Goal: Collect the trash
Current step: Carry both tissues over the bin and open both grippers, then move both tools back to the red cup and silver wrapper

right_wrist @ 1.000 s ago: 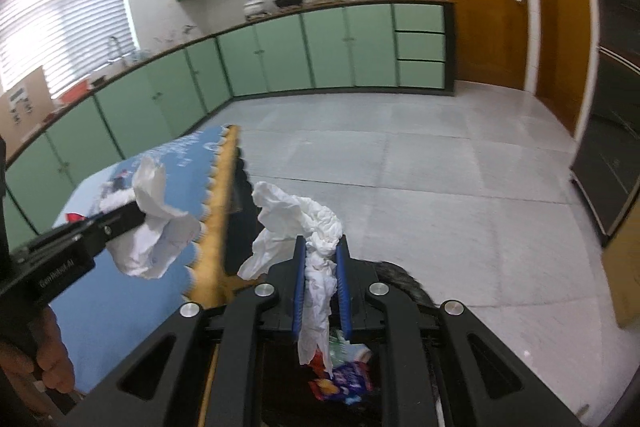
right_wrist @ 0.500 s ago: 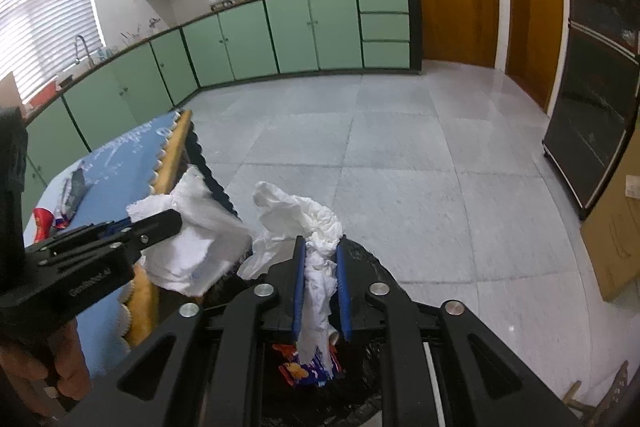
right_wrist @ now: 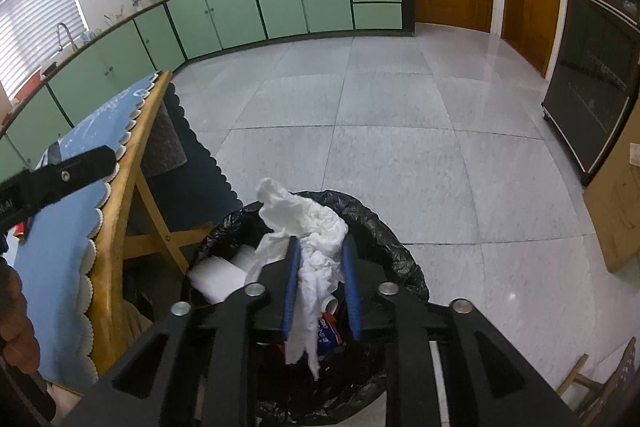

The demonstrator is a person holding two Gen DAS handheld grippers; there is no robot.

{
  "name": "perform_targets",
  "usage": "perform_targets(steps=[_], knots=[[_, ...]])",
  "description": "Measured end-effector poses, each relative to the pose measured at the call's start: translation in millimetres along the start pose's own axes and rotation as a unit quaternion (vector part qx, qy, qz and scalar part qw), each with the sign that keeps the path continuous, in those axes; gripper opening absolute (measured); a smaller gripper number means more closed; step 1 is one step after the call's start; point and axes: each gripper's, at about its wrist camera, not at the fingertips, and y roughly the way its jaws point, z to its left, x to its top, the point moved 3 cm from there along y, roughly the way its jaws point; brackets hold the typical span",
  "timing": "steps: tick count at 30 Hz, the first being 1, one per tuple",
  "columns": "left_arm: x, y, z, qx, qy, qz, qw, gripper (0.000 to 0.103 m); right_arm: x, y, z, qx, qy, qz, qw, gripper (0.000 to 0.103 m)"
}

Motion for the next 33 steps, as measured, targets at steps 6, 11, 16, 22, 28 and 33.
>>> perform_targets(steps=[6, 11, 16, 22, 28, 33], knots=[[5, -14, 2, 0.015, 0.005, -0.019, 0.9997, 0.051, 2, -3, 4, 0.003, -0.005, -0.003, 1.000, 0.049], [6, -30, 16, 0.032, -0.002, -0.034, 0.9989, 0.057, 10, -12, 12, 0.015, -0.005, -0.013, 1.000, 0.059], [4, -59, 49, 0.077, -0.016, -0.061, 0.9951, 0.063, 30, -26, 47, 0.042, -0.024, -0.041, 0.998, 0.072], [-6, -108, 123, 0.175, -0.055, -0.094, 0.9785, 0.068, 51, -32, 121, 0.099, -0.073, -0.069, 0.990, 0.081], [-25, -147, 213, 0.278, -0.107, -0.091, 0.9502, 0.070, 59, -21, 200, 0.149, -0.113, -0.078, 0.979, 0.081], [-32, -159, 266, 0.296, -0.149, -0.077, 0.9402, 0.074, 59, -6, 253, 0.173, -0.132, -0.076, 0.973, 0.081]])
